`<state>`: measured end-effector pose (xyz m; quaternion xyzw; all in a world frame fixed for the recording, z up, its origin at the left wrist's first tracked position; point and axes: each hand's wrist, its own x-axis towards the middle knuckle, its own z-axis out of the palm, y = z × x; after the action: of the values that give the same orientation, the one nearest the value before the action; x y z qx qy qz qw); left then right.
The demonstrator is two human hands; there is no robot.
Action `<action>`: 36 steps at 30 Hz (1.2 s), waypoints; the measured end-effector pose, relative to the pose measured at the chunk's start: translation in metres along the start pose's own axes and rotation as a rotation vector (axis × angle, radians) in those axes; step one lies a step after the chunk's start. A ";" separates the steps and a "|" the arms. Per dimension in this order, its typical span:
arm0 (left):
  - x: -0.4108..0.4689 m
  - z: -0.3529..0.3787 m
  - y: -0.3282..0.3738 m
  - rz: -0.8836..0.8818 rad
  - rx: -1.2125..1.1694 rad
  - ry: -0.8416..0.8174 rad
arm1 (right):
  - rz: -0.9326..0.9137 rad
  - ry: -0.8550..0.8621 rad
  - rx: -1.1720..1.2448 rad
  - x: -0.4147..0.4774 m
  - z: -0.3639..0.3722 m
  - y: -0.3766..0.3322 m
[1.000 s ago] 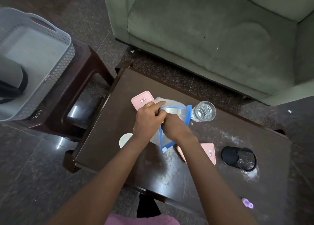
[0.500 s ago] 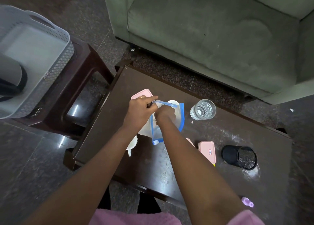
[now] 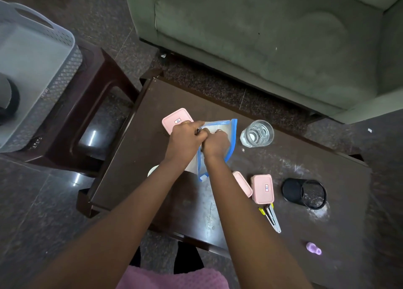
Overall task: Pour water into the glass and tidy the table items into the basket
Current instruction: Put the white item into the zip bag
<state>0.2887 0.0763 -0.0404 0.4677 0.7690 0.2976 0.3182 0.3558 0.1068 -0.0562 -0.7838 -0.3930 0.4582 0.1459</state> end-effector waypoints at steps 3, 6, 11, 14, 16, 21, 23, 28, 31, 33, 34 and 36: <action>0.000 0.007 0.008 -0.016 0.021 -0.041 | -0.070 0.116 -0.034 -0.010 -0.016 0.003; 0.000 0.015 0.017 -0.013 0.031 -0.050 | -0.127 0.175 -0.061 -0.016 -0.029 0.007; -0.004 0.028 0.028 0.010 0.096 -0.080 | -0.185 0.497 0.104 -0.015 -0.062 0.015; -0.008 0.037 0.035 0.003 0.118 -0.084 | -0.101 0.479 0.283 -0.001 -0.084 0.027; -0.009 0.042 0.038 -0.006 0.128 -0.080 | -0.064 0.337 0.404 0.010 -0.097 0.039; -0.013 0.056 0.050 0.000 0.123 -0.073 | -0.037 -0.031 0.707 0.022 -0.127 0.068; -0.015 0.064 0.054 -0.008 0.128 -0.081 | -0.025 -0.169 0.802 0.023 -0.137 0.077; -0.024 0.086 0.067 0.000 0.191 -0.096 | 0.020 -0.221 1.019 0.023 -0.166 0.098; -0.033 0.101 0.077 0.029 0.257 -0.073 | 0.018 -0.020 1.015 0.027 -0.188 0.113; -0.038 0.110 0.083 0.045 0.288 -0.070 | 0.053 0.064 1.054 0.029 -0.206 0.126; -0.040 0.114 0.085 0.049 0.300 -0.070 | 0.076 0.107 1.062 0.032 -0.216 0.134; -0.043 0.120 0.086 0.051 0.311 -0.068 | 0.088 0.213 1.059 0.036 -0.233 0.147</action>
<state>0.4420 0.0892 -0.0411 0.5405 0.7826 0.1669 0.2599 0.6304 0.0694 -0.0392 -0.6610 -0.0582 0.5172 0.5405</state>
